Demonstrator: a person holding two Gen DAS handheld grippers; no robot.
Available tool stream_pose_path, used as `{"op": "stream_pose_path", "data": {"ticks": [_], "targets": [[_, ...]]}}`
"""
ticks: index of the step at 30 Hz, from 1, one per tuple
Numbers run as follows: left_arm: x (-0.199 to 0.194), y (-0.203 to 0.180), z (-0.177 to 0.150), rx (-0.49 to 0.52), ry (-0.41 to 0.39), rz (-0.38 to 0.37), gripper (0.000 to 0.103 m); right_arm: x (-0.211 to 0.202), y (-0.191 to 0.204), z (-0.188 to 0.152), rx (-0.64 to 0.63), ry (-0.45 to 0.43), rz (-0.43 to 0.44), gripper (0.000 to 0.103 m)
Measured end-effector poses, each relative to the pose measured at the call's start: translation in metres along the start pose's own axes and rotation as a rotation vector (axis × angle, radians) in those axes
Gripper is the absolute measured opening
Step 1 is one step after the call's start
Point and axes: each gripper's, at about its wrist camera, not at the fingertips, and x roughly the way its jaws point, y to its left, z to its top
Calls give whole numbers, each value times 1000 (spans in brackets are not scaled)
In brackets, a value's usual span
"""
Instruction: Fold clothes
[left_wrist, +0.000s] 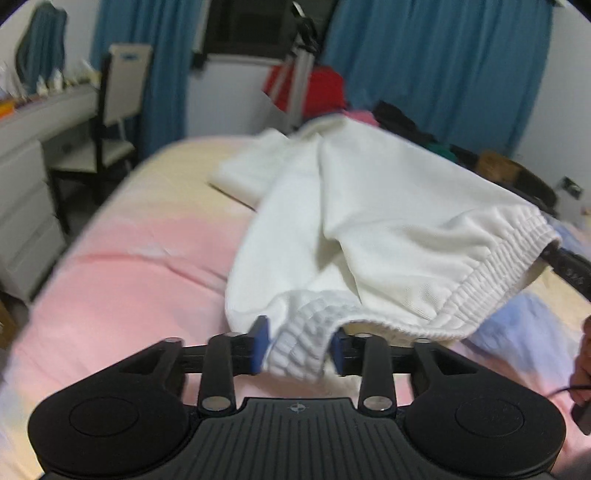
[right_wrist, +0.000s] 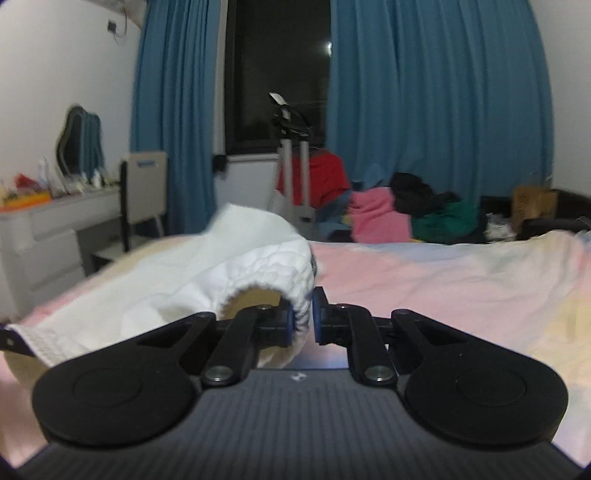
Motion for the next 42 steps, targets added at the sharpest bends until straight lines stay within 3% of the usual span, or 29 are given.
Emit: {"op": "stream_pose_path", "data": {"ticks": [5,7,11,16,17,19,21,22,27,31,32,34,36,39,42], "targets": [[-3,-11,-11,33,69,-69,76,4,-21,-24,39,250,45,12],[-4,-15,-15,46,95,-95,78,5,-23,-28,34,303,35,13],[-11,-3,-14,-39,81,-127,84,-8,-34,-9,122,289,127,14],[5,30,-6,-267,127,-95,85,-18,-58,3,261,268,228,19],[10,36,-8,-313,142,-93,85,-16,-61,3,307,255,237,24],[20,48,-11,-405,169,-99,85,-11,-75,3,425,235,253,54],[30,56,-13,-472,194,-118,85,-5,-85,-1,507,219,238,73],[34,57,-15,-486,203,-127,85,2,-88,-6,525,227,233,74],[56,63,-21,-558,249,-176,83,44,-89,-32,604,289,230,74],[71,64,-21,-591,253,-213,73,81,-75,-42,644,333,311,73],[73,64,-21,-594,254,-229,67,88,-71,-43,645,340,336,70],[76,61,-21,-594,256,-252,61,92,-62,-45,592,366,294,43],[77,60,-20,-581,248,-245,52,96,-54,-46,535,392,246,25],[74,60,-15,-552,216,-231,32,87,-56,-49,567,387,229,22],[59,58,2,-499,125,-209,24,75,-61,-51,645,374,237,21]]}}
